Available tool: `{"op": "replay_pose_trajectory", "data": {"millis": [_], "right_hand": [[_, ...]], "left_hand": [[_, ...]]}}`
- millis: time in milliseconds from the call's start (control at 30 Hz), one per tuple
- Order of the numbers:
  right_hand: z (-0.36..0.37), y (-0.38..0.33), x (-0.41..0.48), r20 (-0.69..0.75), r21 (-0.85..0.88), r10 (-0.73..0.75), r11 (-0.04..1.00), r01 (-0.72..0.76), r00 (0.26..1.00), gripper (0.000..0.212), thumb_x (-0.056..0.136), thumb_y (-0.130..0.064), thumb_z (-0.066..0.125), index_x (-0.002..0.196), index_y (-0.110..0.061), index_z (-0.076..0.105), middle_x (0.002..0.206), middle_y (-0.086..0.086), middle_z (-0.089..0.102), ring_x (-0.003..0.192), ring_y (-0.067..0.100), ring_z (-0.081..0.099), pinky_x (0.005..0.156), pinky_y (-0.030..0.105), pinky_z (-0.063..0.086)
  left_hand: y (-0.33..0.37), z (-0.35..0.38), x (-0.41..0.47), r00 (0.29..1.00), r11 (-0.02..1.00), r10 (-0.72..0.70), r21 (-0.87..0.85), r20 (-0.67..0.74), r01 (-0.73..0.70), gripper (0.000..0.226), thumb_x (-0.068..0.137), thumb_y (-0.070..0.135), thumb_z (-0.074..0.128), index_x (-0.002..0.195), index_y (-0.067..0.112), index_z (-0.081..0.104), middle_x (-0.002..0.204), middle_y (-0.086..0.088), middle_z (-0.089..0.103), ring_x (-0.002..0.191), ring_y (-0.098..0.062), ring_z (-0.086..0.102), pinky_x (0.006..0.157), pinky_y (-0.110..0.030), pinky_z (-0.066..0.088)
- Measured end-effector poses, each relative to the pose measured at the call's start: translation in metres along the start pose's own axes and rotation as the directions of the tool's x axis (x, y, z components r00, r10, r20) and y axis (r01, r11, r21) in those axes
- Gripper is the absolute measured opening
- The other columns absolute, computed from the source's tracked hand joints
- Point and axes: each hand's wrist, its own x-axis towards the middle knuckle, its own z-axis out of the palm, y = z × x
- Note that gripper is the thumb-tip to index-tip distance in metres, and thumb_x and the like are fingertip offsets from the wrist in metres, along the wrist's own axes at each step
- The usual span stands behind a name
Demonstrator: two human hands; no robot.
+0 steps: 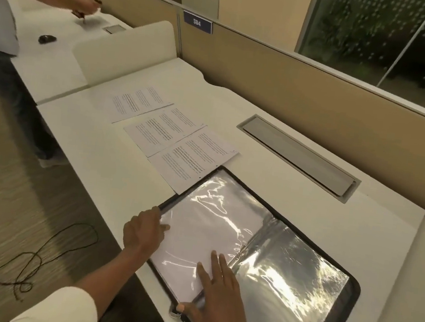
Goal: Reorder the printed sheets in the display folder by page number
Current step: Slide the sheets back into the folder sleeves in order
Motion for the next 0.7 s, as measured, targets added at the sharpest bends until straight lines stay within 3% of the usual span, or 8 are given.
{"op": "replay_pose_trajectory", "data": {"millis": [100,233,367,433,500,567,633,700], "right_hand": [[0.013,0.008,0.006,-0.059,-0.113,-0.009,0.994,0.002,0.998,0.099,0.076,-0.102,0.034,0.144,-0.036,0.062,0.164,0.008,0.043,0.153,0.030,0.032,0.109,0.047,0.039],[0.025,0.015,0.025,-0.273,-0.123,-0.044,0.992,0.011,0.961,0.086,0.084,-0.094,0.028,0.115,-0.032,0.080,0.139,0.009,0.069,0.132,0.024,0.046,0.080,0.047,0.062],[0.024,0.014,0.044,-0.277,-0.001,0.034,0.999,-0.036,0.960,0.063,0.060,-0.083,0.053,0.087,-0.030,0.075,0.112,0.009,0.075,0.101,0.029,0.058,0.057,0.047,0.060],[0.025,0.021,0.058,-0.367,0.078,0.026,0.997,0.003,0.930,0.048,0.058,-0.074,0.061,0.077,-0.030,0.068,0.098,0.003,0.065,0.077,0.028,0.062,0.061,0.041,0.058],[0.020,0.030,0.073,-0.392,0.203,0.054,0.979,0.029,0.918,0.039,0.065,-0.075,0.065,0.070,-0.036,0.068,0.085,-0.008,0.059,0.065,0.013,0.064,0.087,0.016,0.051],[0.004,0.021,0.080,-0.317,0.413,0.169,0.910,-0.025,0.933,0.038,0.070,-0.076,0.079,0.067,-0.039,0.070,0.073,-0.014,0.064,0.063,0.004,0.068,0.081,-0.003,0.041],[-0.013,-0.003,0.084,-0.294,0.534,0.268,0.842,-0.075,0.917,0.031,0.063,-0.035,0.101,0.063,-0.039,0.071,0.068,-0.016,0.069,0.067,-0.001,0.069,0.067,0.000,0.046],[-0.007,-0.018,0.095,-0.272,0.574,0.316,0.811,-0.111,0.909,0.042,0.060,0.000,0.100,0.060,-0.033,0.073,0.067,-0.017,0.070,0.064,0.001,0.069,0.062,0.004,0.048]], "left_hand": [[-0.007,0.004,0.001,1.000,0.999,-0.021,-0.045,-0.007,0.021,0.031,0.096,0.048,0.071,0.103,0.023,0.053,0.091,0.007,0.068,0.080,-0.017,0.068,0.068,-0.030,0.050],[-0.021,0.009,0.008,1.000,0.997,-0.023,0.069,0.000,0.023,0.026,0.103,0.050,0.061,0.094,0.025,0.060,0.094,0.008,0.067,0.083,-0.011,0.066,0.066,-0.026,0.047],[-0.034,0.007,0.020,0.999,0.994,-0.016,0.112,0.039,0.012,0.025,0.105,0.050,0.057,0.096,0.027,0.061,0.096,0.010,0.068,0.085,-0.007,0.065,0.067,-0.023,0.048],[-0.041,0.004,0.027,0.997,0.994,-0.016,0.106,0.069,0.009,0.022,0.106,0.046,0.057,0.097,0.027,0.062,0.096,0.010,0.068,0.084,-0.005,0.065,0.066,-0.021,0.048],[-0.048,0.001,0.033,0.997,0.997,-0.020,0.082,0.073,0.014,0.024,0.107,0.048,0.055,0.097,0.027,0.063,0.095,0.012,0.067,0.081,-0.003,0.064,0.061,-0.020,0.042],[-0.056,-0.001,0.042,0.995,0.999,-0.037,0.010,0.091,0.036,0.028,0.106,0.052,0.053,0.094,0.027,0.063,0.092,0.012,0.067,0.078,-0.003,0.062,0.059,-0.022,0.039],[-0.067,-0.003,0.056,0.984,0.983,-0.090,-0.142,0.155,0.112,0.031,0.101,0.055,0.059,0.085,0.028,0.064,0.084,0.013,0.066,0.074,-0.004,0.061,0.060,-0.025,0.046],[-0.081,-0.004,0.077,0.967,0.927,-0.096,-0.332,0.236,0.173,0.034,0.093,0.056,0.070,0.075,0.028,0.066,0.073,0.012,0.069,0.069,-0.005,0.066,0.064,-0.029,0.057]]}}
